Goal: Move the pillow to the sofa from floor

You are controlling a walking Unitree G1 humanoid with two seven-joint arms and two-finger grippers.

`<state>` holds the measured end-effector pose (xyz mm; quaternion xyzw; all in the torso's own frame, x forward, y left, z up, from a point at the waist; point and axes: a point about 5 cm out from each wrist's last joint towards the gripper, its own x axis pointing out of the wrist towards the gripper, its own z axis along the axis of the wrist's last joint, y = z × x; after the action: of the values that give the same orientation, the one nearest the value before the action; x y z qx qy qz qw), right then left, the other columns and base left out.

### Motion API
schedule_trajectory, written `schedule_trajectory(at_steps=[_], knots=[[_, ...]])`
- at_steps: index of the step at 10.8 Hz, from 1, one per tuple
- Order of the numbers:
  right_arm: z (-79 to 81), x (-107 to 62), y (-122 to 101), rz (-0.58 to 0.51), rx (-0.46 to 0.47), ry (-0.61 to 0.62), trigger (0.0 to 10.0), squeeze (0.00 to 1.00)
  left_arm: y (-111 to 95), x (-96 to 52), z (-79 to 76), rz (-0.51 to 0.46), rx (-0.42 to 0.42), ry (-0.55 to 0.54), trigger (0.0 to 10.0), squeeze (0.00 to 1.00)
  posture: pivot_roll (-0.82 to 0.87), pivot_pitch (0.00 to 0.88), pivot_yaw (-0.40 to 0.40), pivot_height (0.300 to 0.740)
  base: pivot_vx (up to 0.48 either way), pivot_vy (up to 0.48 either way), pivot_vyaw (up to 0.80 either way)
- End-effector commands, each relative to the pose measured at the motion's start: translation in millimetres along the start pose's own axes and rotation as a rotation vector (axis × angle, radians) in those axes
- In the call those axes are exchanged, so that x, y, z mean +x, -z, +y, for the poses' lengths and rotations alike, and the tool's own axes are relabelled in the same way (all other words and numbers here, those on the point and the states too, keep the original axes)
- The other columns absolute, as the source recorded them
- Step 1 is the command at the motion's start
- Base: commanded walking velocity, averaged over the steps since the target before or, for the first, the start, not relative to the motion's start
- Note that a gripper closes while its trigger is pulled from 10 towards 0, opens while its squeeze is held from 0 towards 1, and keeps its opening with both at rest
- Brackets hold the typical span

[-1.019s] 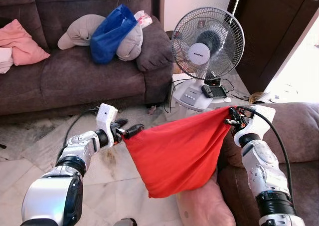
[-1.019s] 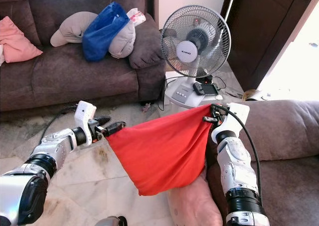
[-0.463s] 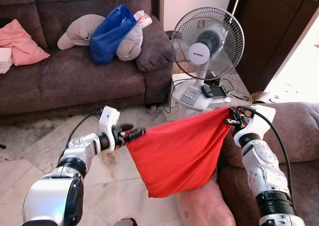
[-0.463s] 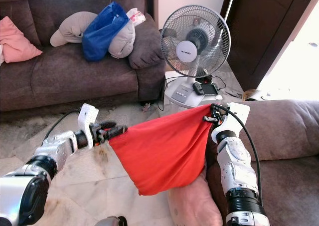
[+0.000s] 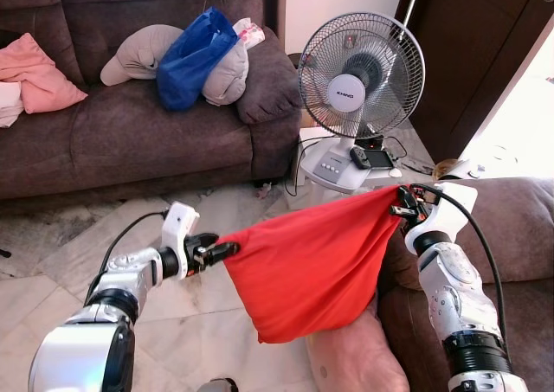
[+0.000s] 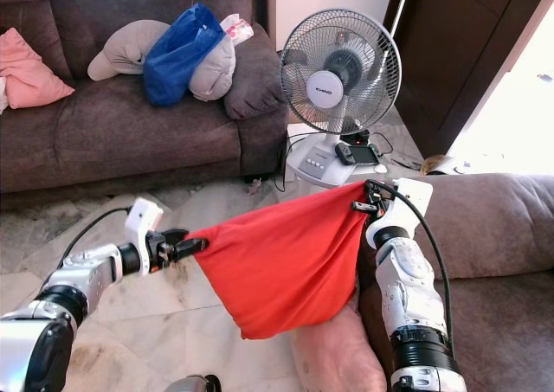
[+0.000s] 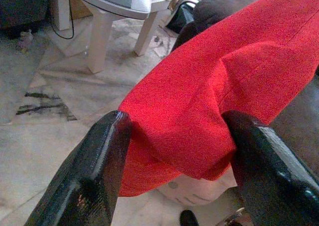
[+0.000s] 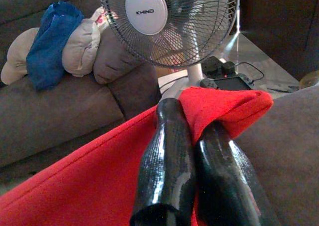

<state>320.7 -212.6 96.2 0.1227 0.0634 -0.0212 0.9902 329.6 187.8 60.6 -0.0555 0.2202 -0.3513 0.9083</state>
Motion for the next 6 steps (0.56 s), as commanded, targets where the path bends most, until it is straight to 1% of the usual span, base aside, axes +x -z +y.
schedule_trajectory(at_steps=[1,2,4,5,6], knots=[[-2.1,1.7,-20.7,-0.089,-0.002,0.017,10.0,0.0,-3.7,-0.5,0.8,0.007,0.045,-0.002,2.2,0.0,-0.05,0.013,-0.042,0.74,0.0,0.0,0.0],[-2.4,1.7,-20.5,-0.089,-0.001,0.02,10.0,0.0,-4.2,-0.1,0.2,0.004,0.036,0.01,0.0,0.0,-0.05,0.012,-0.04,0.74,0.0,0.0,0.0],[-3.5,1.2,-19.9,-0.088,0.0,0.026,10.0,0.0,-5.2,-0.5,1.5,-0.007,0.042,-0.012,0.0,0.0,-0.05,0.011,-0.039,0.74,0.0,0.0,0.0],[-3.0,1.6,-19.0,-0.085,0.001,0.026,10.0,0.0,-6.9,-0.8,4.0,-0.013,0.046,-0.053,0.0,0.0,-0.05,0.012,-0.038,0.74,0.0,0.0,0.0],[-1.4,2.1,-19.1,-0.085,0.003,0.022,10.0,0.0,-5.9,-0.8,4.4,-0.016,0.041,-0.066,0.0,0.0,-0.05,0.012,-0.038,0.74,0.0,0.0,0.0]])
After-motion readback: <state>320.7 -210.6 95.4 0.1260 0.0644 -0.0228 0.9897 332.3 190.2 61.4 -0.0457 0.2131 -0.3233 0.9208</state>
